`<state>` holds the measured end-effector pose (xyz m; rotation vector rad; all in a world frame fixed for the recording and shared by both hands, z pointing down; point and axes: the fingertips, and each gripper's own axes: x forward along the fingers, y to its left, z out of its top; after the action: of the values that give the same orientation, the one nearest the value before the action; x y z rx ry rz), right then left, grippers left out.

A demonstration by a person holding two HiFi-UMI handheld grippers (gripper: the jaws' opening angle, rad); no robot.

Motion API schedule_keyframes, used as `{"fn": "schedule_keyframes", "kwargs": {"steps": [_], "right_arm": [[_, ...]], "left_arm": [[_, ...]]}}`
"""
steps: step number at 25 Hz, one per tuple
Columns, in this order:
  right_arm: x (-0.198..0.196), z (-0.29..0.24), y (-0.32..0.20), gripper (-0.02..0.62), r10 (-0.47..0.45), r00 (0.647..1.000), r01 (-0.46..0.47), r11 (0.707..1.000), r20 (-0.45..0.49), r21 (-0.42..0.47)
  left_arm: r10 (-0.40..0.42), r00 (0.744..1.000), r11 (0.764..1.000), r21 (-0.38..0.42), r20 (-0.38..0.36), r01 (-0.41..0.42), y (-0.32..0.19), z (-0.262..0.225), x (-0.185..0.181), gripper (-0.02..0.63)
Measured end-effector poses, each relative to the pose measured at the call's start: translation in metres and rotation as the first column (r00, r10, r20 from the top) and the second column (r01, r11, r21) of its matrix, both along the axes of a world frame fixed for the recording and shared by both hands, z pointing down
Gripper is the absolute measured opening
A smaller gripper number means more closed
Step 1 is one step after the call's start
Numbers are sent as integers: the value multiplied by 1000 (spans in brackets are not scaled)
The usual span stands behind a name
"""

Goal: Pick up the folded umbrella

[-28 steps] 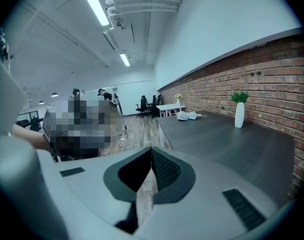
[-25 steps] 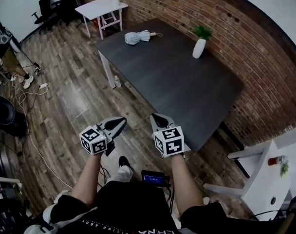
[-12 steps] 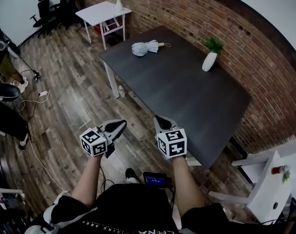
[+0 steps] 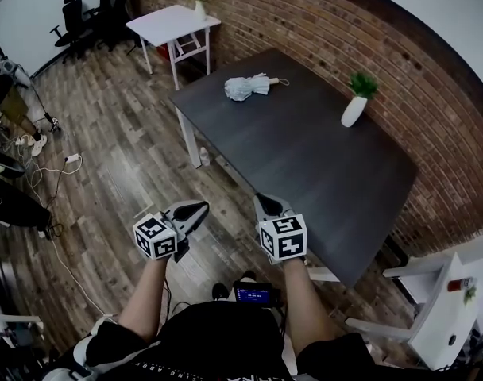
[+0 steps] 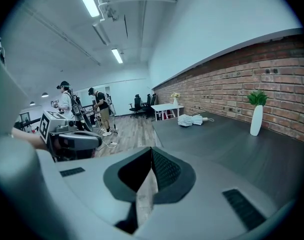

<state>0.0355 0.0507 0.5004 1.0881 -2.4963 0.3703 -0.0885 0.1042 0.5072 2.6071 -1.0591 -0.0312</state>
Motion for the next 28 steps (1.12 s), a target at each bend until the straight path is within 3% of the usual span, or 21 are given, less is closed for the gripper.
{"fn": "schedule_keyframes", "kwargs": {"steps": [12, 18, 28], "right_arm": [[-32, 15, -73, 11, -26, 999, 26, 999, 24, -22], [-55, 15, -130, 11, -48, 998, 49, 998, 46, -28], [-51, 6, -228, 11, -33, 997, 35, 999, 65, -33]], "left_arm": [[-12, 1000, 1000, -23, 12, 12, -63, 14, -22, 3], [-20, 999, 1000, -23, 34, 21, -124, 11, -38, 3], [10, 999, 1000, -29, 53, -8, -221, 2, -29, 3]]}}
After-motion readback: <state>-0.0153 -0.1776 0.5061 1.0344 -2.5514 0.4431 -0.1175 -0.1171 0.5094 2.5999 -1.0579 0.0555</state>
